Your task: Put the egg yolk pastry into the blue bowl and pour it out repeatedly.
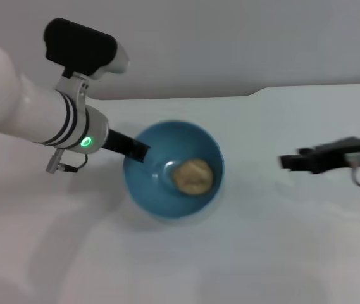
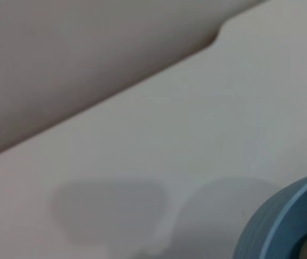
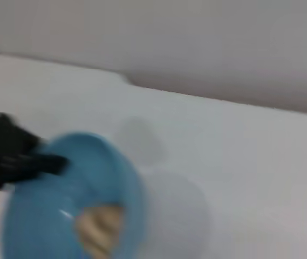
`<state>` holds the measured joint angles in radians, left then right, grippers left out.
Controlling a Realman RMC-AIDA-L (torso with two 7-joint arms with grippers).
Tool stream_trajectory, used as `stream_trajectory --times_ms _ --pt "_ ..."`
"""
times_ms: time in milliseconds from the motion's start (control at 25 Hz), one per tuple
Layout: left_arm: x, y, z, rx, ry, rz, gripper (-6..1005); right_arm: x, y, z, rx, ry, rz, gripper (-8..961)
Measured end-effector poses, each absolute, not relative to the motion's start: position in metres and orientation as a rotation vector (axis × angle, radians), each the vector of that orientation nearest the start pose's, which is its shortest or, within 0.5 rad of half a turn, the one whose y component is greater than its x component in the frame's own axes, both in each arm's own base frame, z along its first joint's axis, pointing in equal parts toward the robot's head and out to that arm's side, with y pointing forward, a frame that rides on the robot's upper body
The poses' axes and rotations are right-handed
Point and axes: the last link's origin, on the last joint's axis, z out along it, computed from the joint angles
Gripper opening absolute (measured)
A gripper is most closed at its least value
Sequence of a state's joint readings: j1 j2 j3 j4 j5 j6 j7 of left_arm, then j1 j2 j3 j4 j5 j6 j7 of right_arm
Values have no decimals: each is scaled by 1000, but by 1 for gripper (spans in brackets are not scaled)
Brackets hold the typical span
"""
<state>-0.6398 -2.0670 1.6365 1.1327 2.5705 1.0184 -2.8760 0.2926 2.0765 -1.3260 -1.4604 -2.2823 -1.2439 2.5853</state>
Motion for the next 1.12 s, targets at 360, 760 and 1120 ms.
stream_trajectory --times_ms 360,760,1120 --pt "-188 404 -38 -2186 -1015 -161 9 282 326 42 -2170 1393 145 406" --pt "-192 366 -36 -1963 -815 -557 10 295 327 43 -2133 1399 148 405" --pt "-184 324 -79 -1934 -551 -704 10 292 331 44 -2137 1388 155 405"
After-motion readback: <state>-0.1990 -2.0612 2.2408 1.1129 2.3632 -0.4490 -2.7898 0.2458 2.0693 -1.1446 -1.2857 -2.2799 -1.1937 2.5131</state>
